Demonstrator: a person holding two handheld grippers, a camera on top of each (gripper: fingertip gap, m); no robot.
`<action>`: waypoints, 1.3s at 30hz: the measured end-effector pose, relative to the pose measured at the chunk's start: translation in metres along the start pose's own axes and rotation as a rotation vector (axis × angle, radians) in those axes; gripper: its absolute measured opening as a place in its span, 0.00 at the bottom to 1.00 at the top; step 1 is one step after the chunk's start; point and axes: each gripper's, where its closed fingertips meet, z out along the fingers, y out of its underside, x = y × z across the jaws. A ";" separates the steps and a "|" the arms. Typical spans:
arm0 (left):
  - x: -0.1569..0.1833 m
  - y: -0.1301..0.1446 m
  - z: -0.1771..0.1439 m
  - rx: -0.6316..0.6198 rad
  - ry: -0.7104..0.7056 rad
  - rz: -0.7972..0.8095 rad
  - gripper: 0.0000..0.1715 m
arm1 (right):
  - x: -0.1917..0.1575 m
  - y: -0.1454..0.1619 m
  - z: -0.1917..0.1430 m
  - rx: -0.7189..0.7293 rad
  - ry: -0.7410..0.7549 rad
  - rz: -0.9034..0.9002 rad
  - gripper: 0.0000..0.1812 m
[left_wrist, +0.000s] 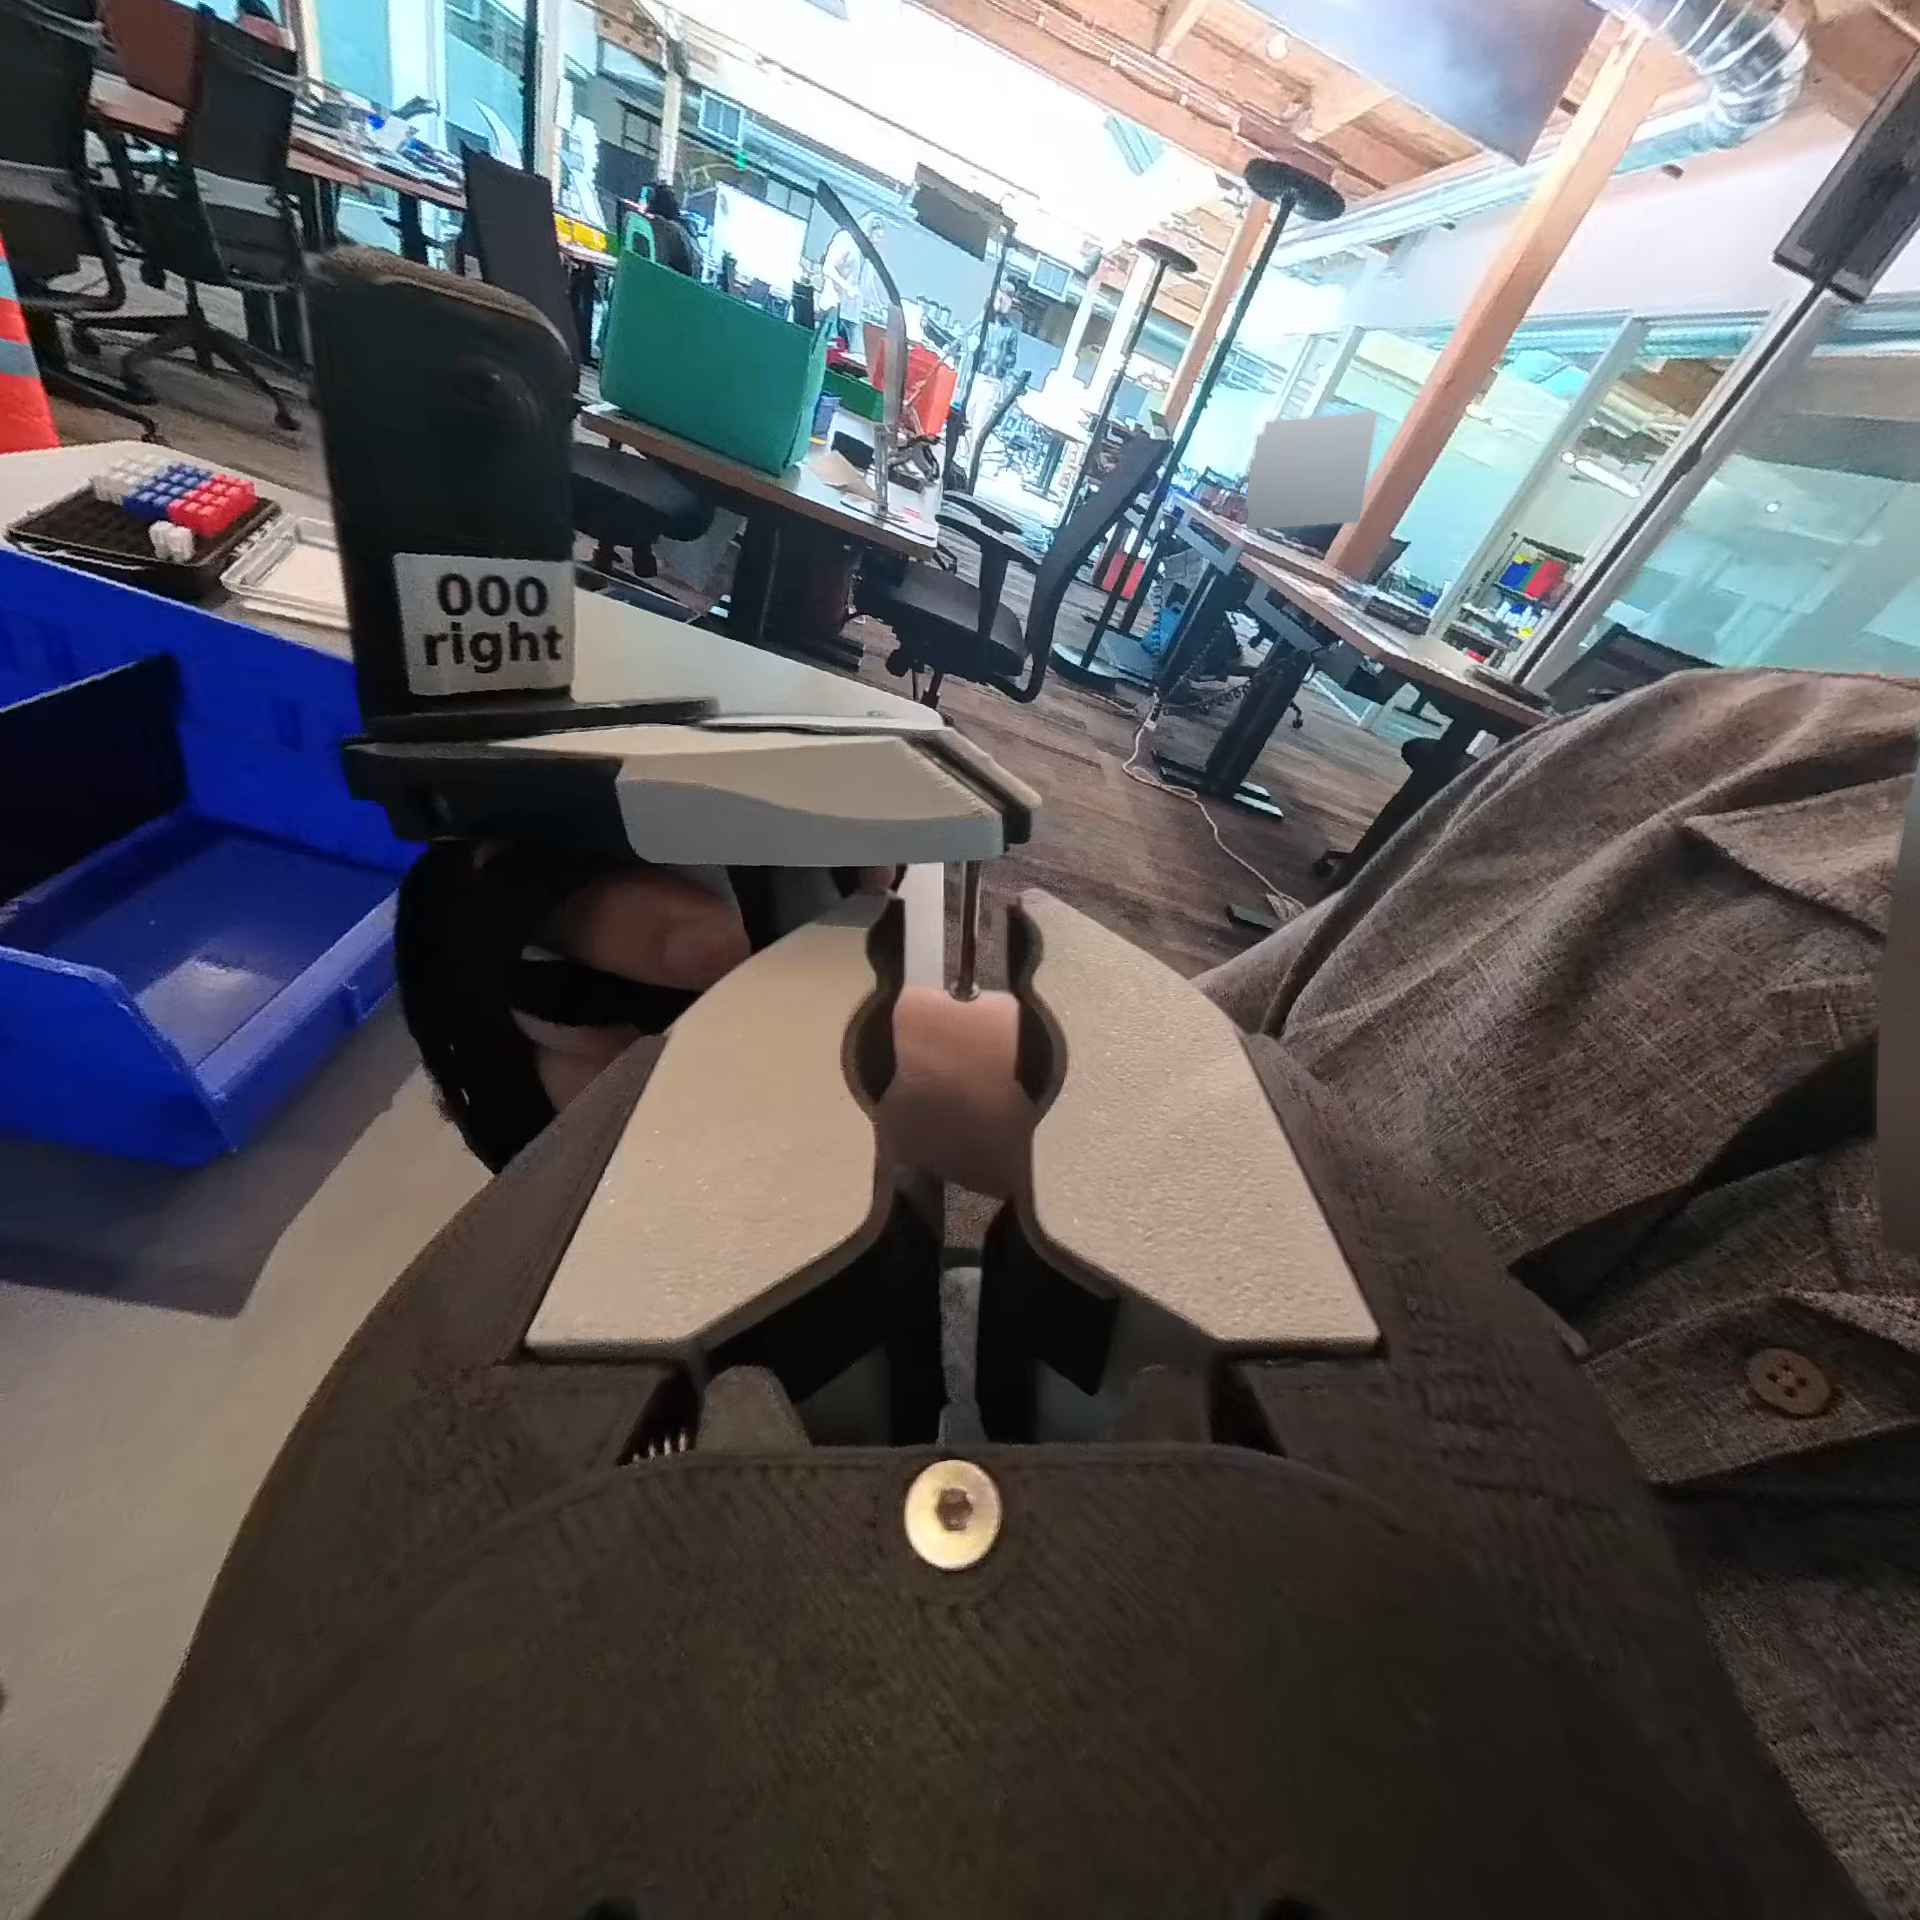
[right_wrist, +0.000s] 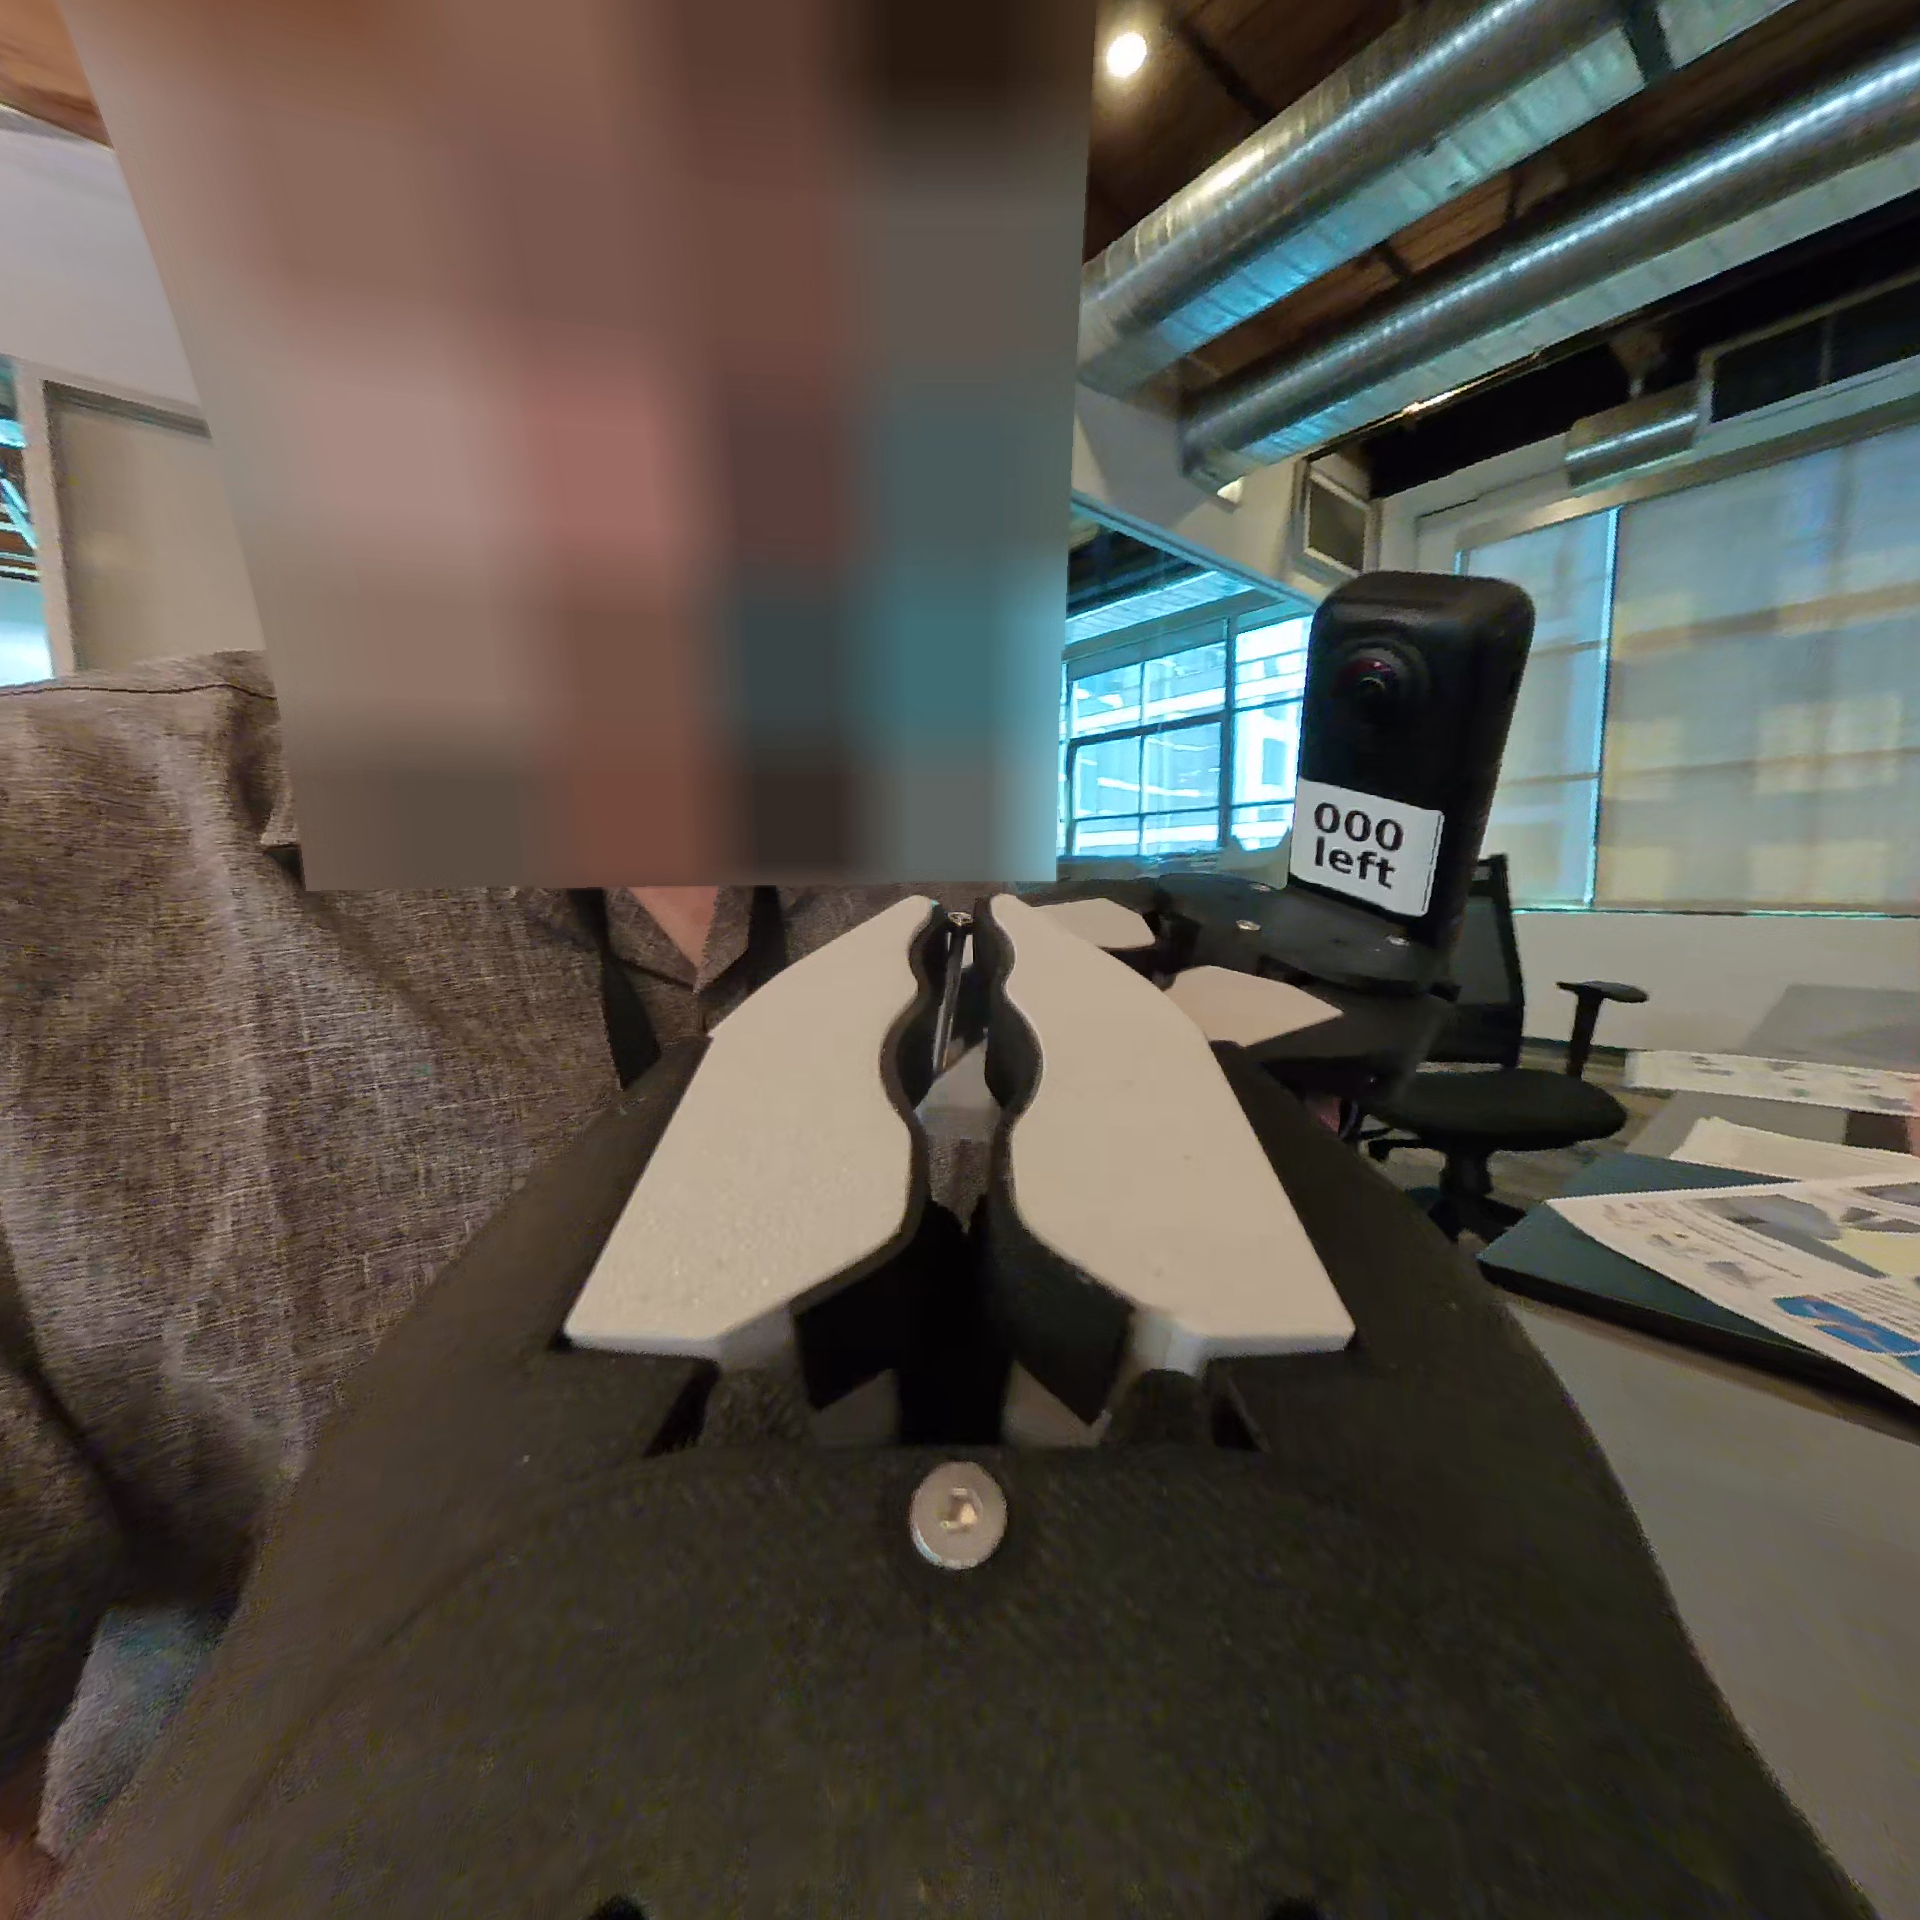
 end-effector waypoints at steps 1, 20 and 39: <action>0.001 -0.001 0.000 0.004 0.007 -0.007 0.11 | 0.000 -0.001 0.000 0.007 0.006 -0.010 0.02; -0.008 -0.001 -0.001 0.027 -0.014 -0.025 0.02 | 0.009 -0.007 -0.006 0.066 0.135 -0.094 0.02; -0.002 0.008 0.000 -0.017 -0.030 -0.005 0.01 | 0.003 0.001 -0.007 0.034 0.062 0.024 0.03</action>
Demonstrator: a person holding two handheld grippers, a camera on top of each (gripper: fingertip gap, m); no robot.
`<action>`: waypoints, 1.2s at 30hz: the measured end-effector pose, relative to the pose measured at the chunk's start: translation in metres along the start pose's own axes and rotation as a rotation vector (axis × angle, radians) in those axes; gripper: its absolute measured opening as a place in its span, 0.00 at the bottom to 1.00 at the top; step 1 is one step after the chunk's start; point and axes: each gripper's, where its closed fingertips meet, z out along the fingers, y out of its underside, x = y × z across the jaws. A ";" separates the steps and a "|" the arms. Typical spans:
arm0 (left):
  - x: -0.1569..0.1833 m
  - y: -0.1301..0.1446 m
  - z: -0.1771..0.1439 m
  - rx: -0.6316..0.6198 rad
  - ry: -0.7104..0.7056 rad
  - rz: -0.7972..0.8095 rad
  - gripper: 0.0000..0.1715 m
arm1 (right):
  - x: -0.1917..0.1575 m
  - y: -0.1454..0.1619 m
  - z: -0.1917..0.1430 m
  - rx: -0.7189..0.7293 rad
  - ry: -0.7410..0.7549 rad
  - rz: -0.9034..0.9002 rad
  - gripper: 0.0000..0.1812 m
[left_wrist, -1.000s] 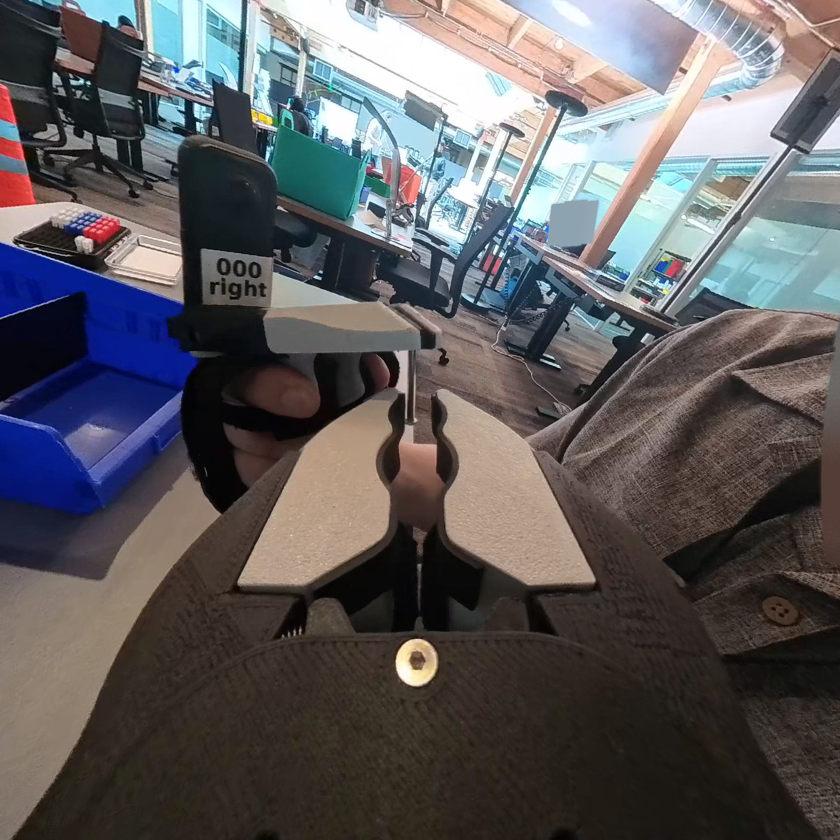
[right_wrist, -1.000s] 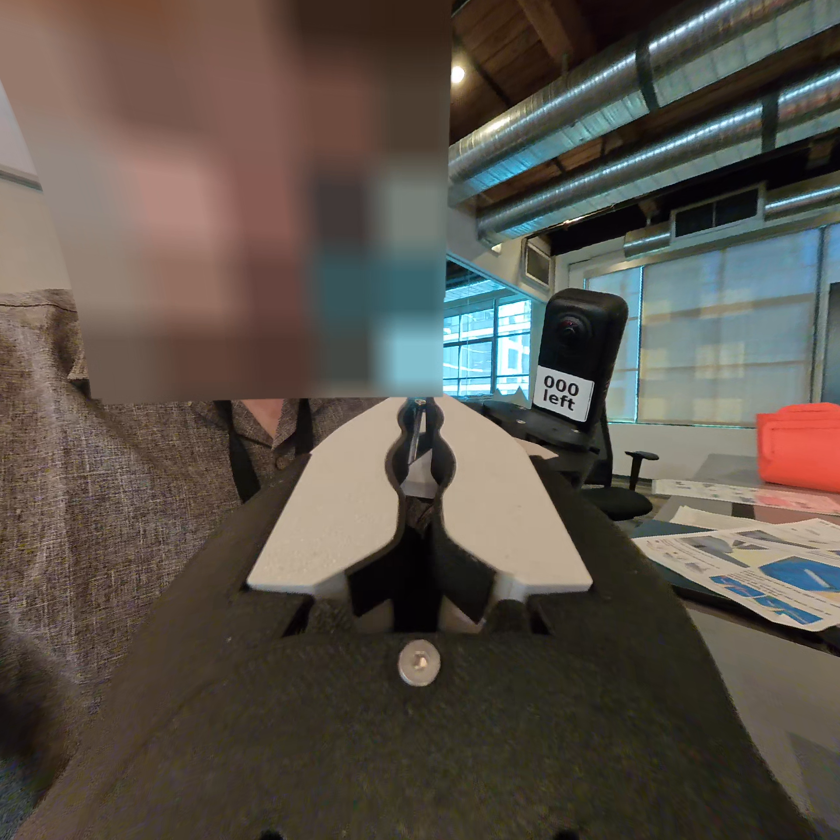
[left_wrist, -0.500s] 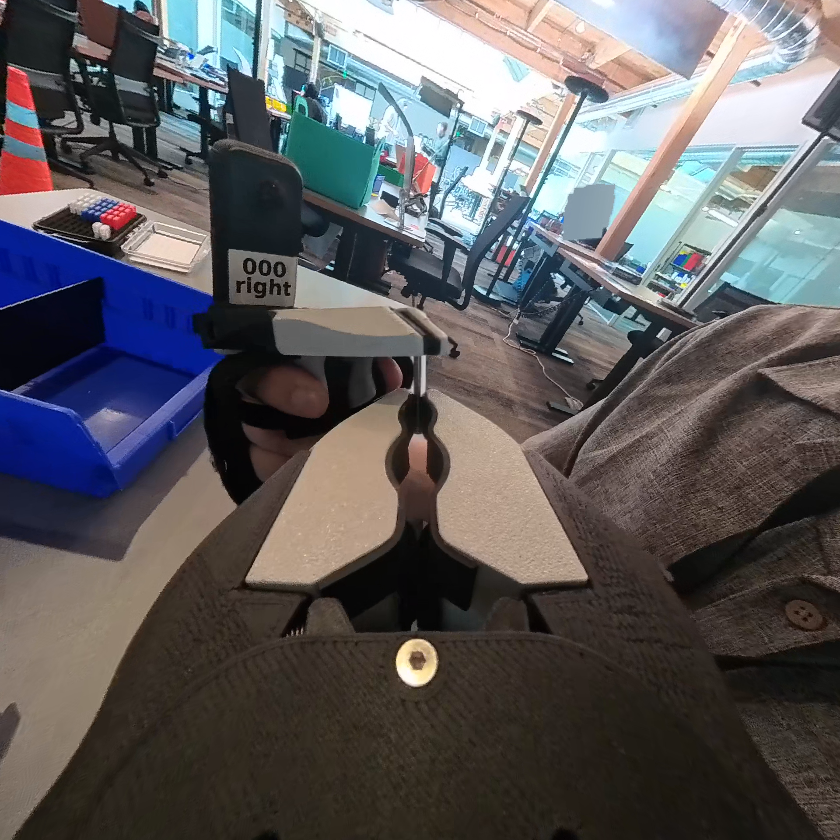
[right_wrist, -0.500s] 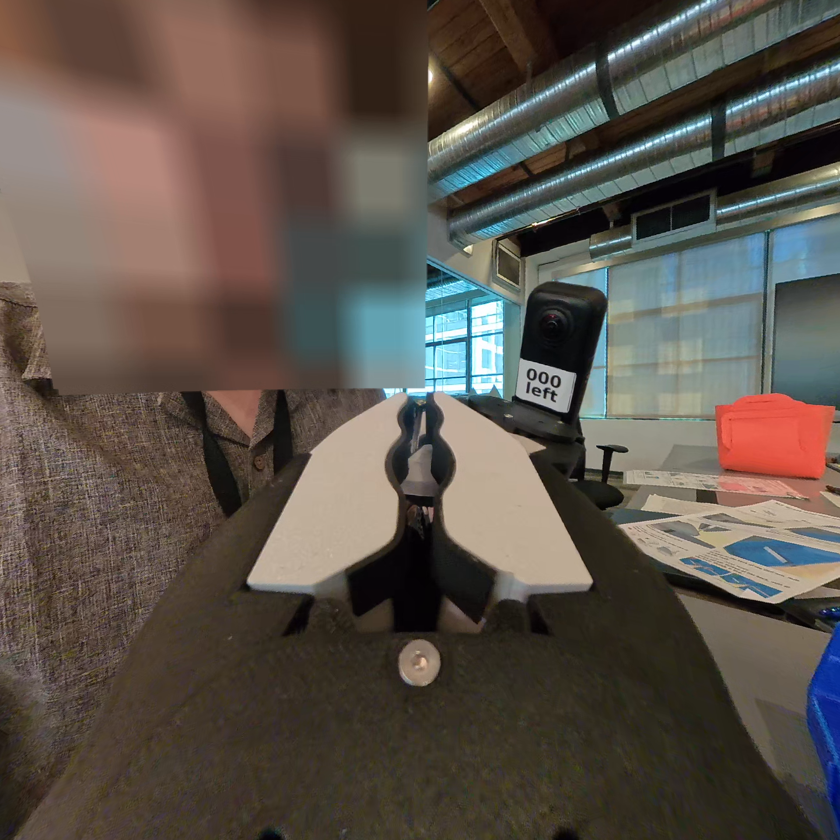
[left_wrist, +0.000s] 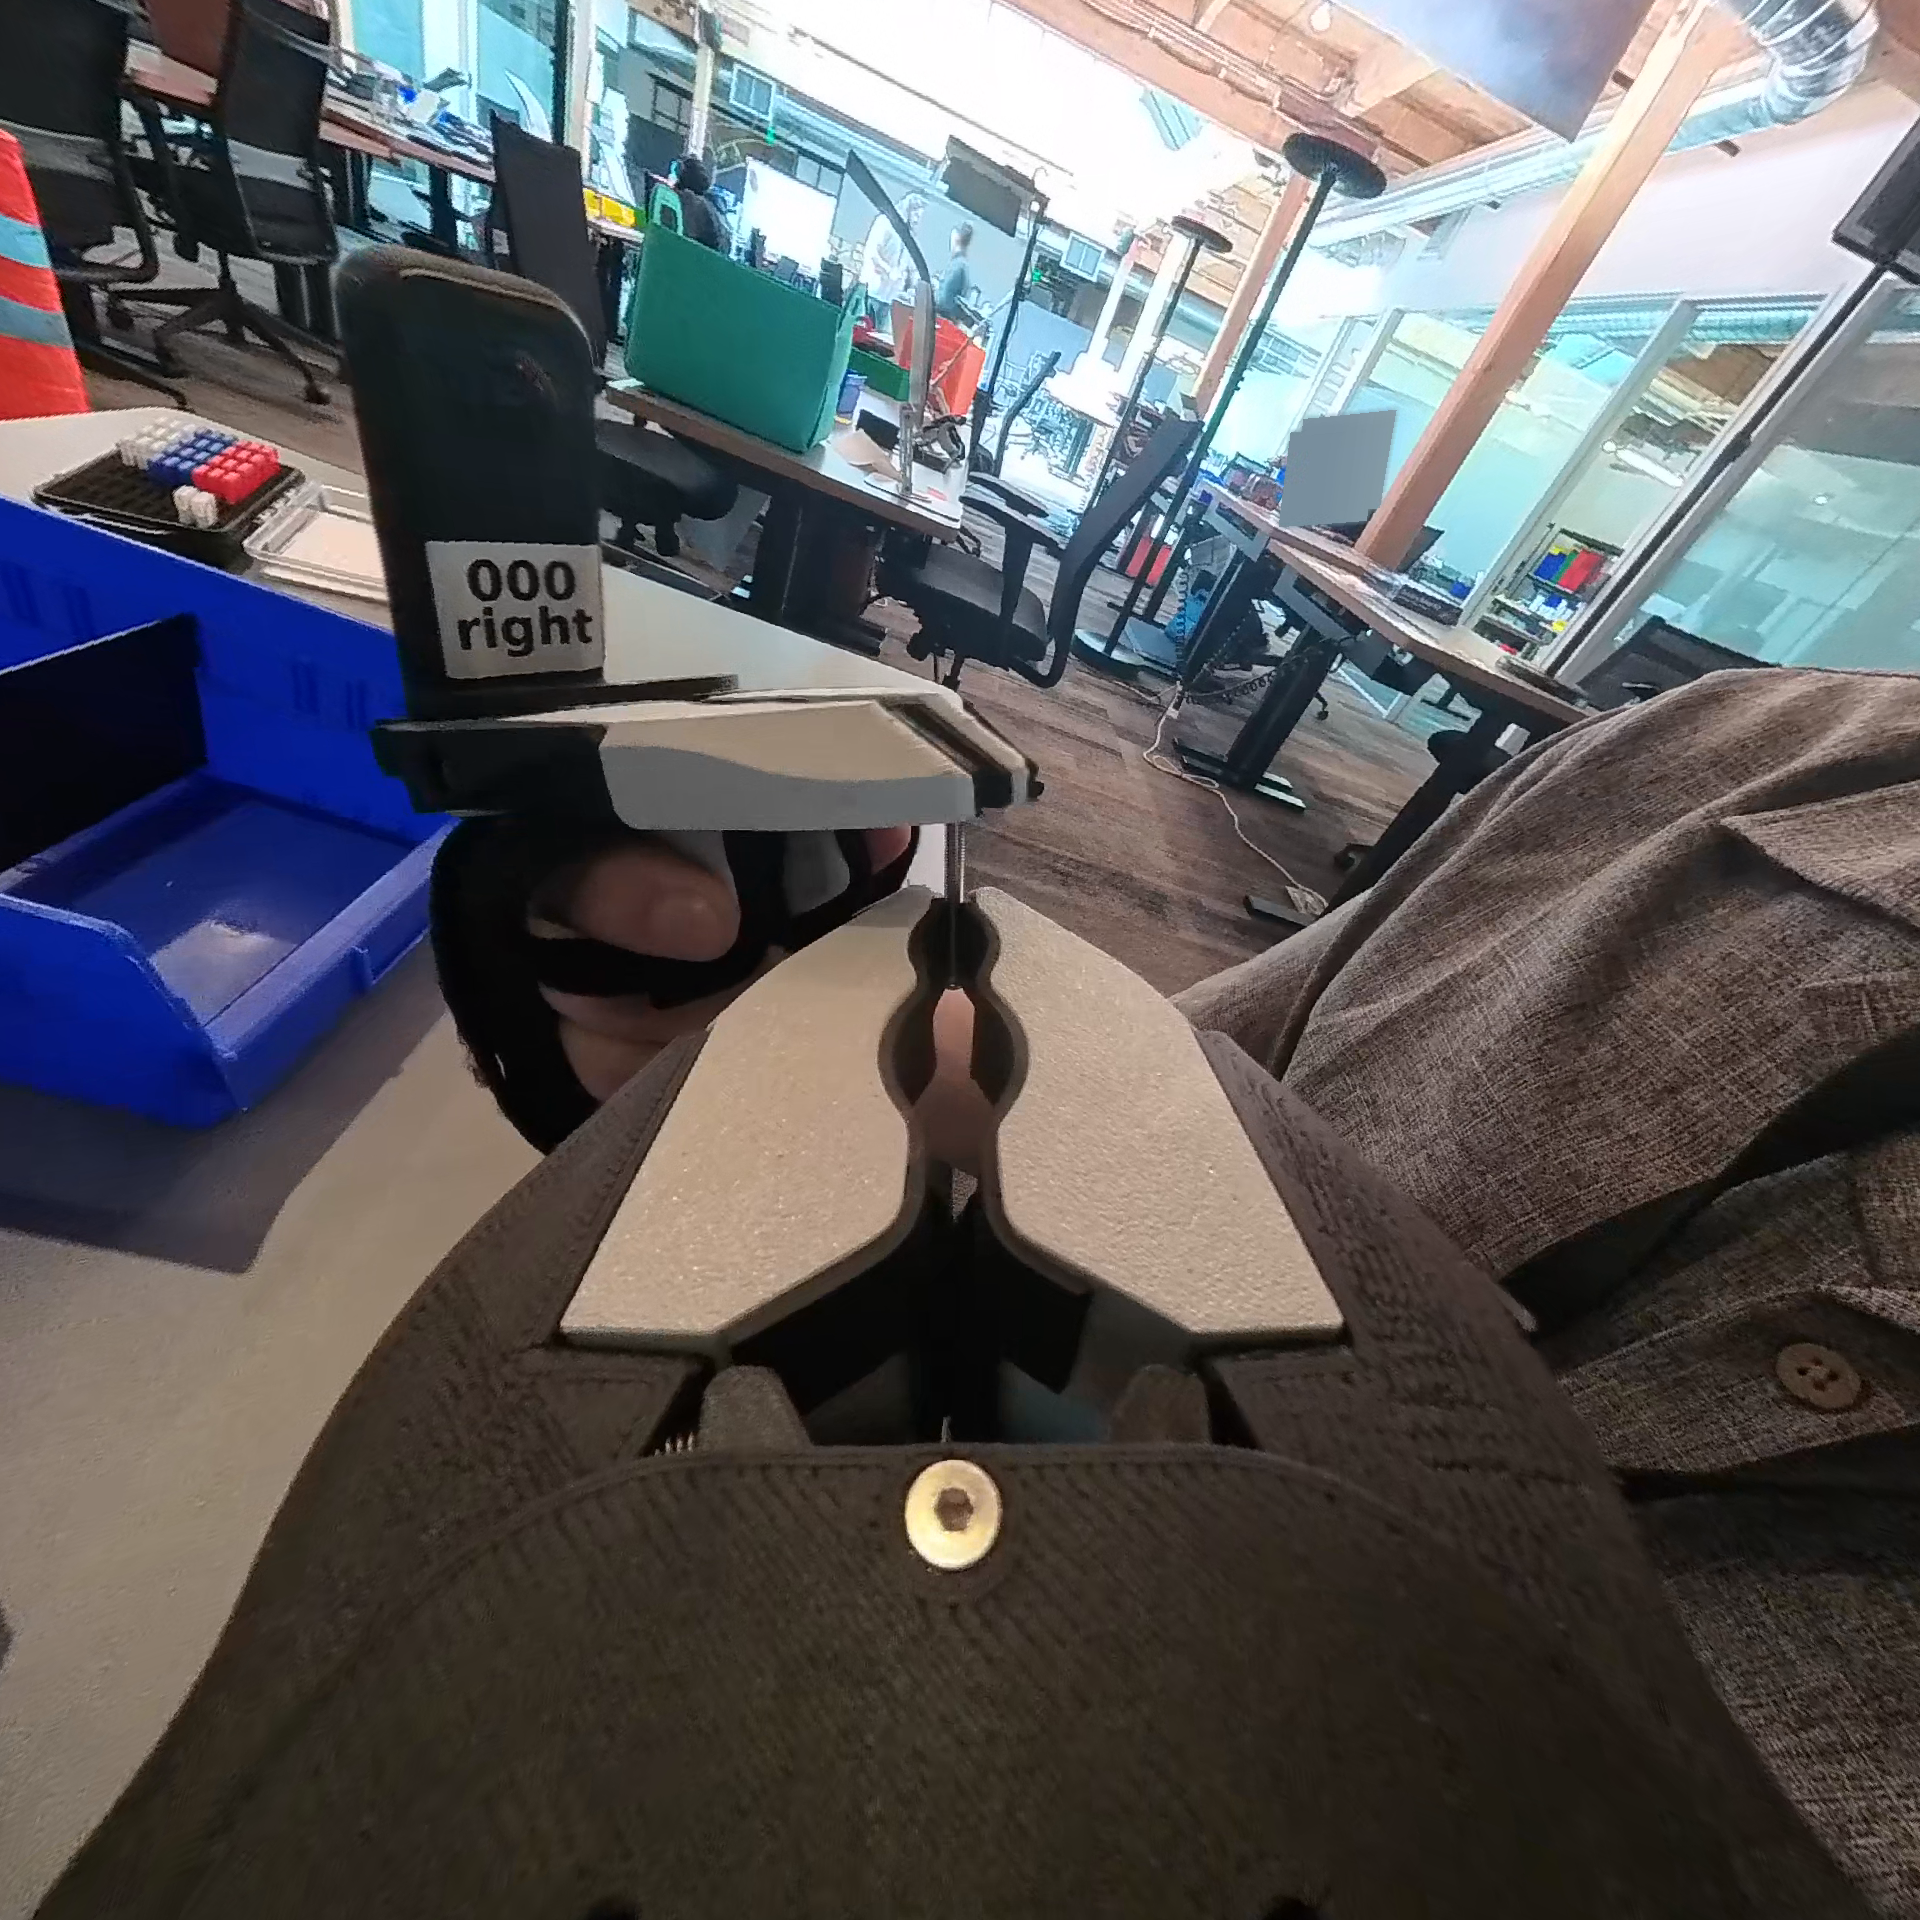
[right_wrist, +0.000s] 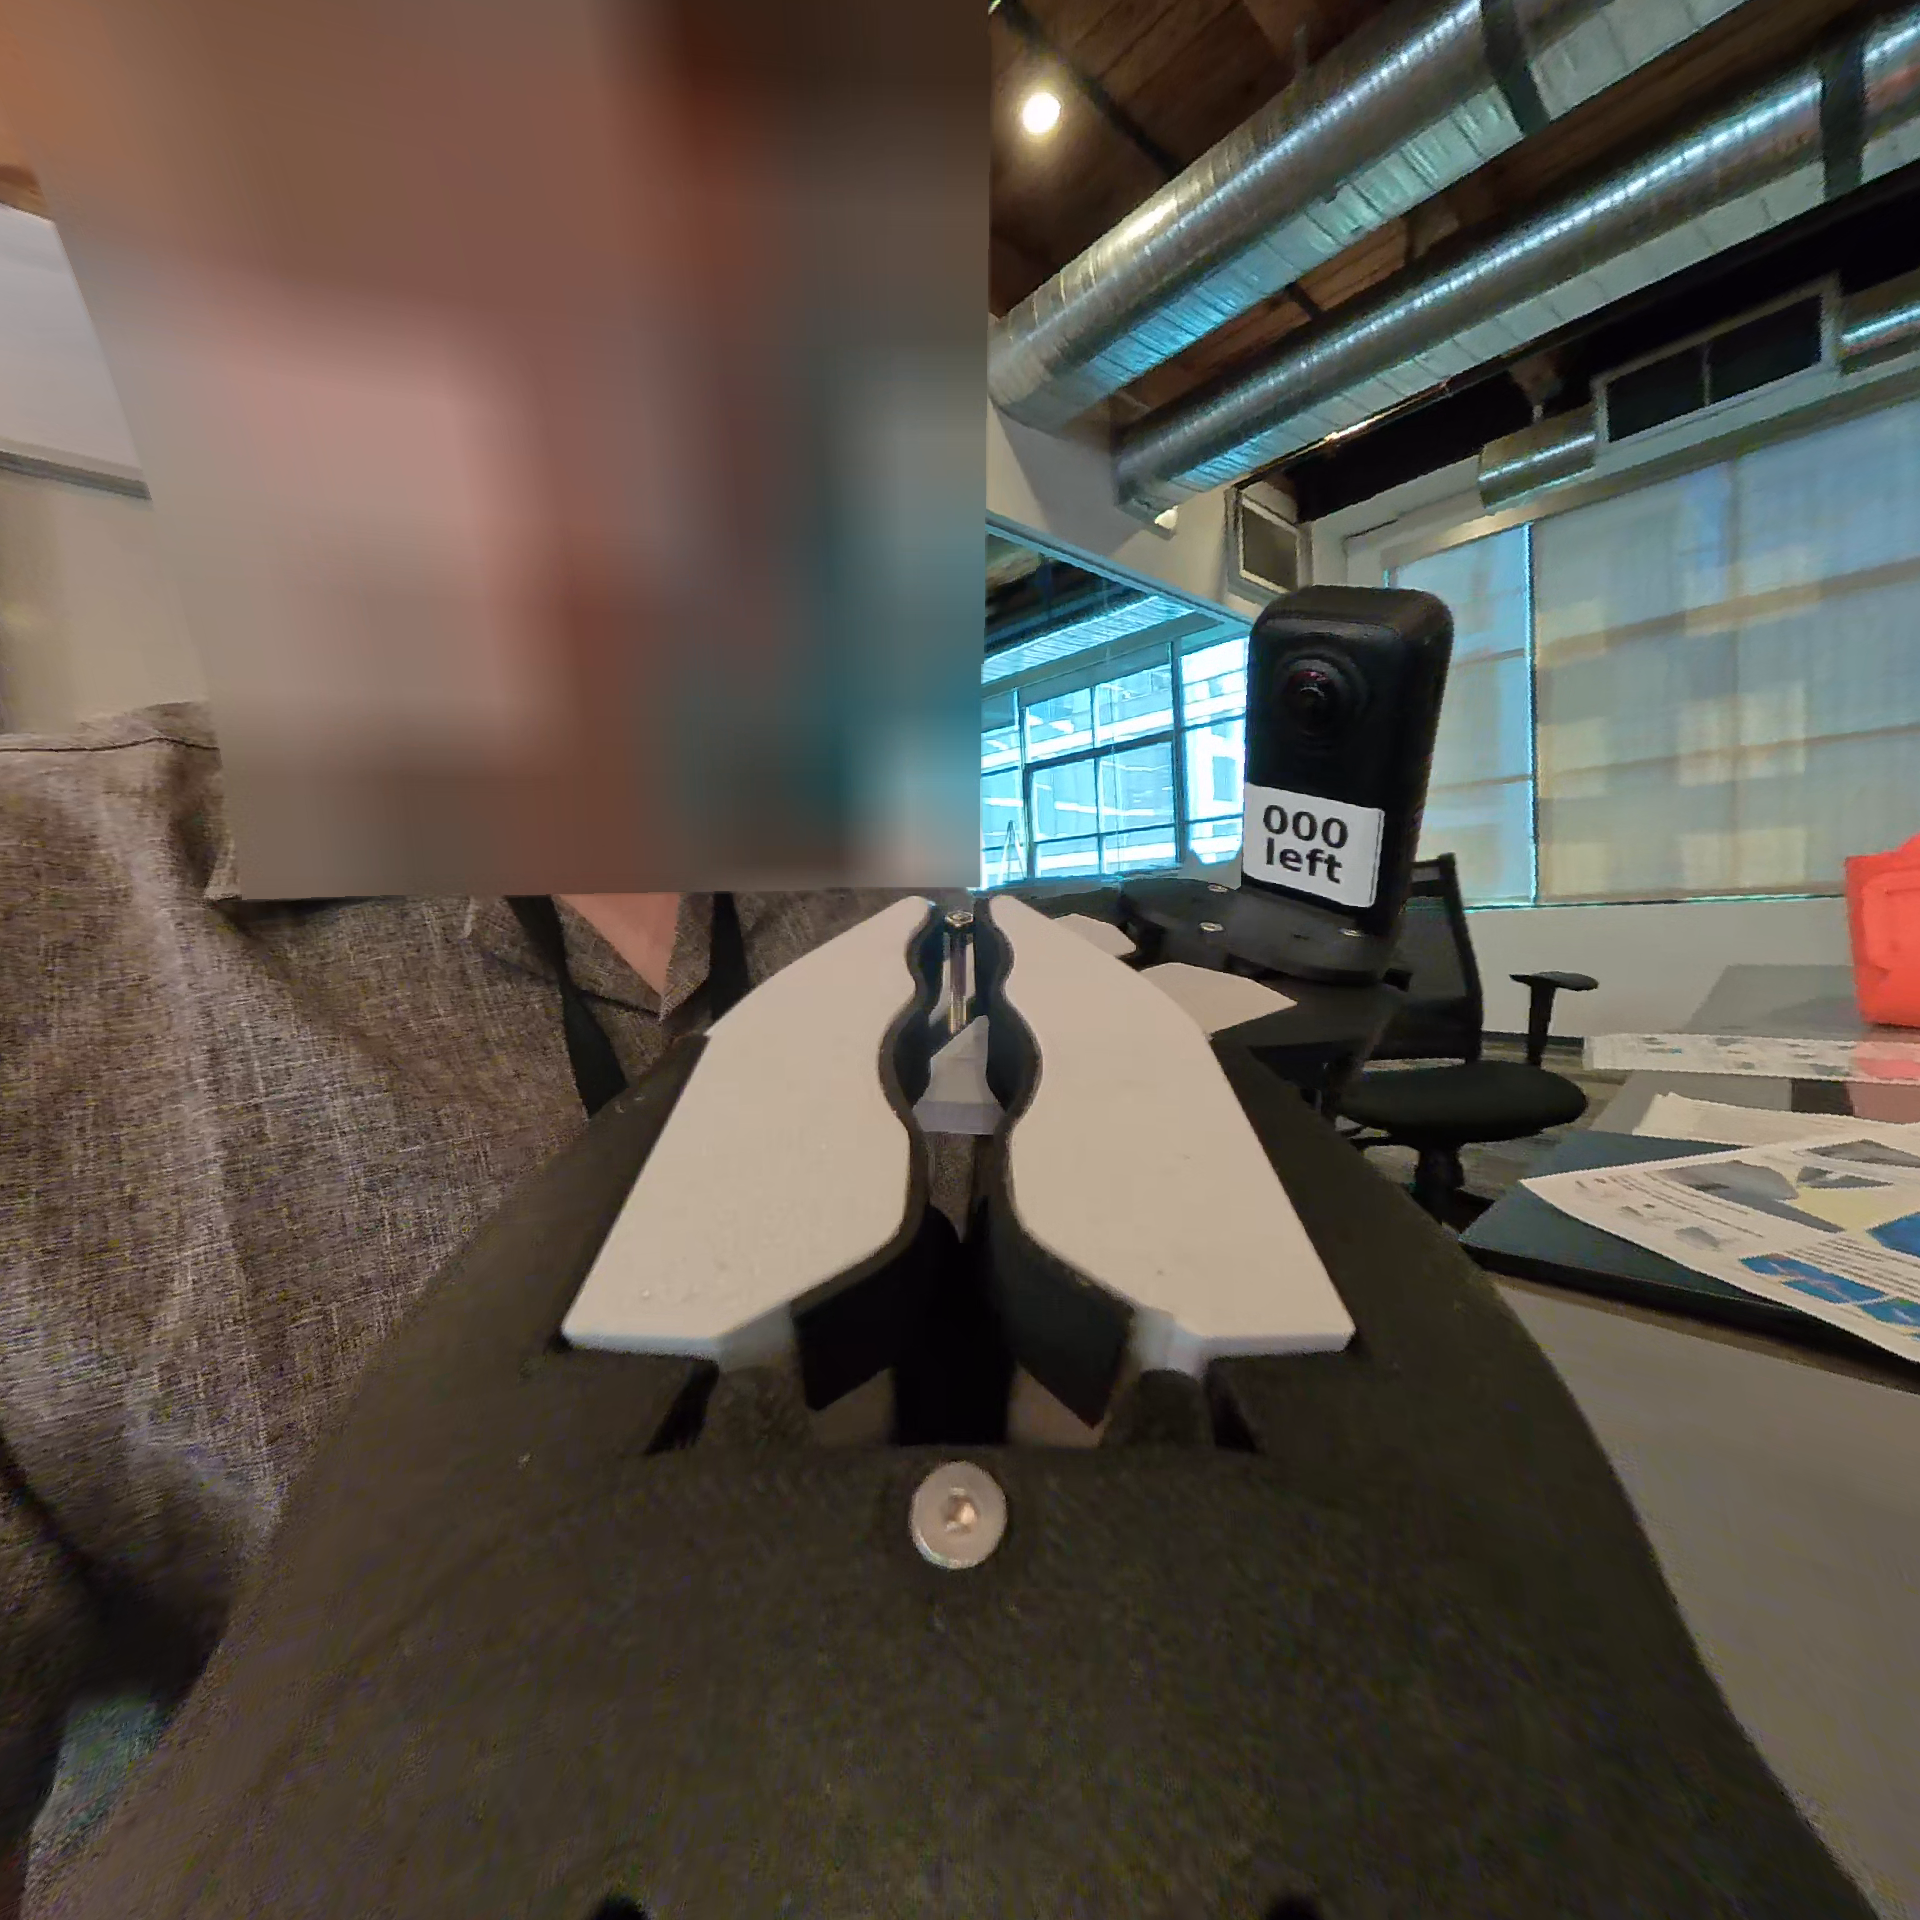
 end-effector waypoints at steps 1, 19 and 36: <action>0.000 0.000 0.000 -0.003 -0.001 0.002 0.01 | -0.001 0.000 0.000 0.002 -0.004 0.000 0.03; -0.044 -0.003 -0.015 0.035 -0.343 0.137 0.01 | 0.033 -0.005 -0.045 -0.061 1.095 -0.278 0.16; -0.058 0.002 -0.018 0.011 -0.515 0.250 0.01 | 0.047 -0.002 -0.034 -0.089 1.339 -0.469 0.09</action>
